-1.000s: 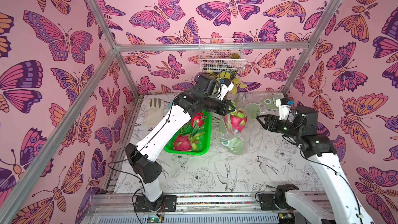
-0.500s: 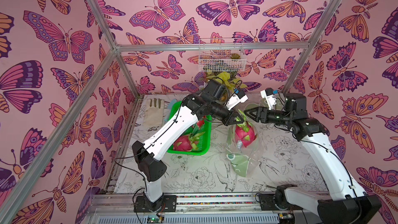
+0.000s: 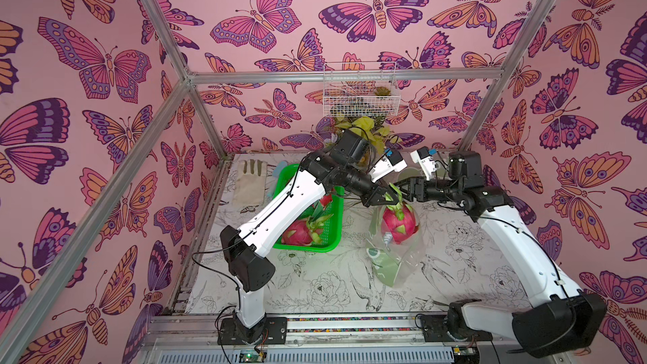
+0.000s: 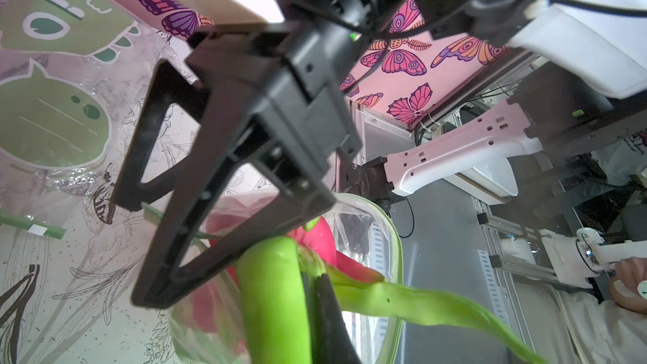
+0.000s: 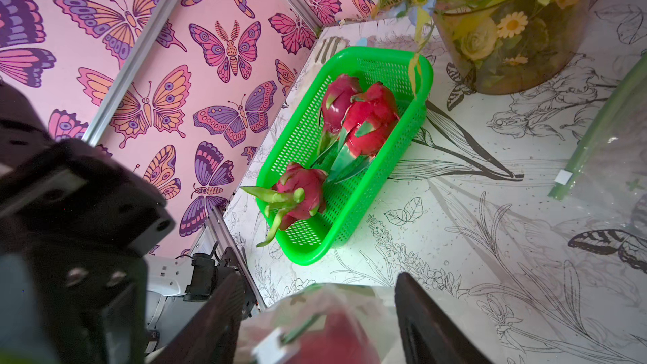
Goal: Open the zip-top bag and take out the dragon fruit
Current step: Pick up the dragon fruit from the zipper food storage bag.
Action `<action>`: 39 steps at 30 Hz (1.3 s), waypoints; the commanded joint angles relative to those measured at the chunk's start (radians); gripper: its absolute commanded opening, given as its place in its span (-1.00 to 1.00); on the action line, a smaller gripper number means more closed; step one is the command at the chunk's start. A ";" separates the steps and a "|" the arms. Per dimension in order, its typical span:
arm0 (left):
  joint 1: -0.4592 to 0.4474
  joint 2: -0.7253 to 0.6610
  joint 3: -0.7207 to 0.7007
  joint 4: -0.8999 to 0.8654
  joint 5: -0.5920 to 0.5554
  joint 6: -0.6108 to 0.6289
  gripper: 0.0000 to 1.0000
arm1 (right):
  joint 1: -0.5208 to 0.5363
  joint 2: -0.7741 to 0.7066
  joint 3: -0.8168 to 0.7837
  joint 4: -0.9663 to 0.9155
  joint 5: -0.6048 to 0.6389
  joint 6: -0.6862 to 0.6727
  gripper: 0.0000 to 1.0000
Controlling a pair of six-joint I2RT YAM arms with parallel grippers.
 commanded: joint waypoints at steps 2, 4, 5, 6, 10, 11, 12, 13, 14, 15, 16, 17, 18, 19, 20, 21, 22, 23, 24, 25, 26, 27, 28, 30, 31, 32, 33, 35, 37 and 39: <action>0.005 0.006 0.024 0.001 0.063 0.041 -1.00 | 0.018 0.028 -0.008 0.000 -0.010 -0.002 0.18; 0.005 0.008 0.024 -0.005 0.050 0.045 -1.00 | 0.017 0.029 -0.013 0.020 -0.026 0.011 -0.25; 0.005 0.009 0.022 -0.005 0.038 0.044 -1.00 | 0.017 0.029 -0.015 0.026 -0.029 0.019 -0.49; 0.007 0.011 0.022 -0.007 0.036 0.044 -1.00 | 0.018 0.027 -0.016 0.031 -0.028 0.025 -0.77; 0.007 0.014 0.027 -0.007 0.045 0.043 -1.00 | 0.017 0.025 -0.027 0.056 0.022 0.064 -1.00; 0.005 0.014 0.029 -0.007 0.053 0.043 -1.00 | 0.017 0.029 -0.026 0.055 0.052 0.068 -1.00; 0.005 0.014 0.030 -0.007 0.070 0.044 -1.00 | 0.017 0.036 -0.021 0.049 0.086 0.069 -1.00; 0.003 0.014 0.032 -0.006 0.087 0.045 -1.00 | 0.017 0.043 -0.018 0.049 0.111 0.072 -1.00; -0.003 0.015 0.038 -0.006 0.097 0.042 -1.00 | 0.018 0.054 -0.016 0.054 0.129 0.074 -1.00; -0.009 0.017 0.046 -0.005 0.092 0.041 -1.00 | 0.018 0.064 -0.016 0.061 0.140 0.074 -1.00; -0.018 0.018 0.057 -0.005 0.087 0.040 -1.00 | 0.017 0.076 -0.018 0.069 0.155 0.074 -1.00; -0.027 0.018 0.068 -0.004 0.088 0.041 -1.00 | 0.017 0.090 -0.022 0.078 0.172 0.075 -1.00; -0.035 0.019 0.076 -0.003 0.086 0.039 -1.00 | 0.017 0.103 -0.027 0.084 0.173 0.073 -1.00; -0.042 0.020 0.087 0.001 0.078 0.034 -1.00 | 0.017 0.118 -0.035 0.094 0.207 0.071 -1.00; -0.048 0.019 0.097 0.004 0.063 0.029 -1.00 | 0.017 0.131 -0.044 0.103 0.220 0.071 -1.00; -0.052 0.016 0.102 0.012 0.054 0.025 -1.00 | 0.017 0.144 -0.053 0.110 0.223 0.070 -1.00; -0.056 0.011 0.107 0.022 0.041 0.019 -1.00 | 0.017 0.160 -0.064 0.121 0.221 0.071 -1.00; -0.059 0.004 0.108 0.036 0.020 0.008 -1.00 | 0.017 0.178 -0.072 0.125 0.218 0.072 -1.00; -0.061 0.001 0.112 0.045 -0.002 -0.001 -1.00 | 0.017 0.192 -0.073 0.125 0.205 0.074 -1.00; -0.058 -0.003 0.117 0.047 -0.029 -0.010 -1.00 | 0.013 0.205 -0.073 0.118 0.186 0.067 -1.00; -0.053 -0.008 0.117 0.048 -0.046 -0.016 -1.00 | 0.003 0.214 -0.072 0.117 0.127 0.066 -1.00; -0.045 -0.015 0.104 0.067 -0.064 -0.032 -1.00 | -0.006 0.212 -0.079 0.124 0.114 0.075 -1.00; -0.037 -0.025 0.081 0.099 -0.110 -0.066 -1.00 | -0.020 0.202 -0.090 0.140 0.102 0.085 -0.99; -0.021 -0.034 0.053 0.146 -0.212 -0.130 -1.00 | -0.042 0.171 -0.111 0.159 0.100 0.090 -0.67; -0.012 -0.037 0.046 0.163 -0.247 -0.161 -1.00 | -0.051 0.151 -0.121 0.157 0.113 0.090 -0.46; -0.004 -0.039 0.040 0.174 -0.286 -0.188 -1.00 | -0.059 0.131 -0.130 0.154 0.122 0.085 -0.30; -0.004 -0.043 0.039 0.183 -0.347 -0.213 -1.00 | -0.066 0.116 -0.136 0.146 0.131 0.079 -0.19; -0.001 -0.049 0.039 0.195 -0.481 -0.282 -1.00 | -0.086 0.076 -0.149 0.118 0.160 0.076 0.04; -0.001 -0.060 0.030 0.215 -0.591 -0.352 -1.00 | -0.103 0.032 -0.167 0.093 0.212 0.069 0.23; -0.001 -0.061 0.032 0.218 -0.679 -0.421 -1.00 | -0.111 -0.019 -0.187 0.081 0.243 0.059 0.34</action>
